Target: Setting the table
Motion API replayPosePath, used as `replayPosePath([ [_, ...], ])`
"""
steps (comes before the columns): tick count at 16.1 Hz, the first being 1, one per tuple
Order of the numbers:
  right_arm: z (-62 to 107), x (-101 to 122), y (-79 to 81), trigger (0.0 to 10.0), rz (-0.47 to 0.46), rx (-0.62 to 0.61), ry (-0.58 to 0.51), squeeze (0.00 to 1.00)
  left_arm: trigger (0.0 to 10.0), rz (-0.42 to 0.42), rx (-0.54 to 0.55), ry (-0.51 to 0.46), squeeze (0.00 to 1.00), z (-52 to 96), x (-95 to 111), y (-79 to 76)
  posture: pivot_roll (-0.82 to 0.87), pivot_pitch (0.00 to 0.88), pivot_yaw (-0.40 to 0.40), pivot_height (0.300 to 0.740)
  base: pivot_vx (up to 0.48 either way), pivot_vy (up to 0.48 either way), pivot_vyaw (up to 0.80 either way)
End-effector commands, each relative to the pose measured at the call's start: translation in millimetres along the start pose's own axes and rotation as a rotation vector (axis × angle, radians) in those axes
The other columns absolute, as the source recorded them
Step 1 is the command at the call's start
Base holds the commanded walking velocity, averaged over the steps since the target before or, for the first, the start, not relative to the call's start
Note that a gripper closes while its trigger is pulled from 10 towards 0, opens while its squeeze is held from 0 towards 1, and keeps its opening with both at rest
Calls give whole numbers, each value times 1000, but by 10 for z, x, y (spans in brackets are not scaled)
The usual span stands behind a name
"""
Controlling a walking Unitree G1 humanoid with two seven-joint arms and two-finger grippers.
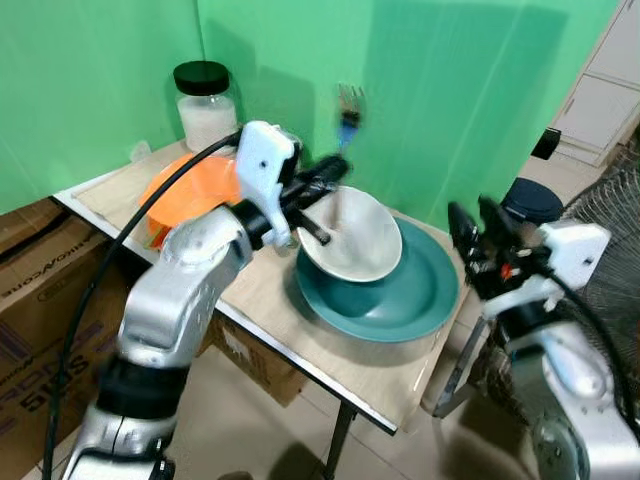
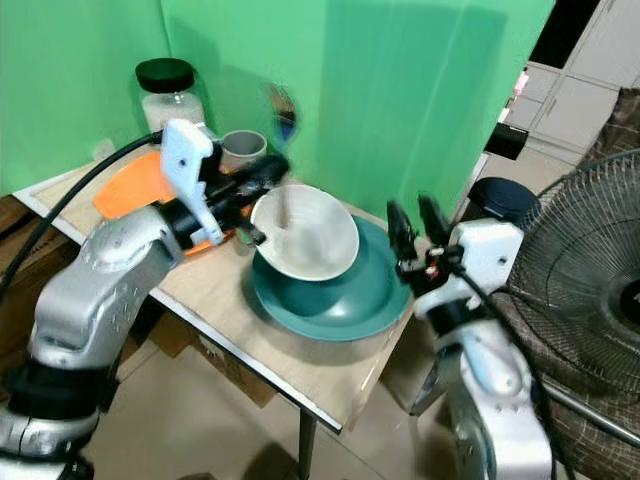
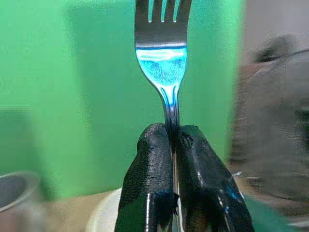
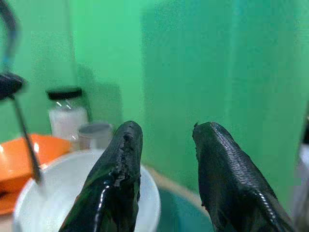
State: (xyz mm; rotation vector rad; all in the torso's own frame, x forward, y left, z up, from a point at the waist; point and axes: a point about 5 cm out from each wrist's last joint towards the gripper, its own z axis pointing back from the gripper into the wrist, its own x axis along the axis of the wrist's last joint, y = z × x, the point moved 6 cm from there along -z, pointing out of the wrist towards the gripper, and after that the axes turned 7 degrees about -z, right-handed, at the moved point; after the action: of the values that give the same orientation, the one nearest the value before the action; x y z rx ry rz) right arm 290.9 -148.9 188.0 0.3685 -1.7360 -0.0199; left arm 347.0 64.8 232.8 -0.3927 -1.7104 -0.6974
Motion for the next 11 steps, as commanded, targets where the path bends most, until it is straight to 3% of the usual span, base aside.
replayPosePath([
  [1,27,21,-46,10000,23,-45,1,0,10000,-45,114,21,0,92,10,137,-26,0,-34,740,0,0,-800],
  [4,-14,84,-97,10000,61,-78,-15,0,10000,-139,387,-3,0,403,59,424,-13,0,-60,740,0,0,-800],
  [6,-24,89,-131,10000,72,-79,-5,0,10000,-107,410,-74,0,463,150,380,0,0,-84,740,0,0,-800],
  [9,-39,99,-227,10000,60,-116,-2,0,10000,-143,423,-103,0,478,234,305,10,0,-106,740,0,0,-800],
  [11,-57,137,-219,10000,31,-121,-23,0,10000,-136,422,-43,0,490,143,293,9,0,-105,740,0,0,-800],
])
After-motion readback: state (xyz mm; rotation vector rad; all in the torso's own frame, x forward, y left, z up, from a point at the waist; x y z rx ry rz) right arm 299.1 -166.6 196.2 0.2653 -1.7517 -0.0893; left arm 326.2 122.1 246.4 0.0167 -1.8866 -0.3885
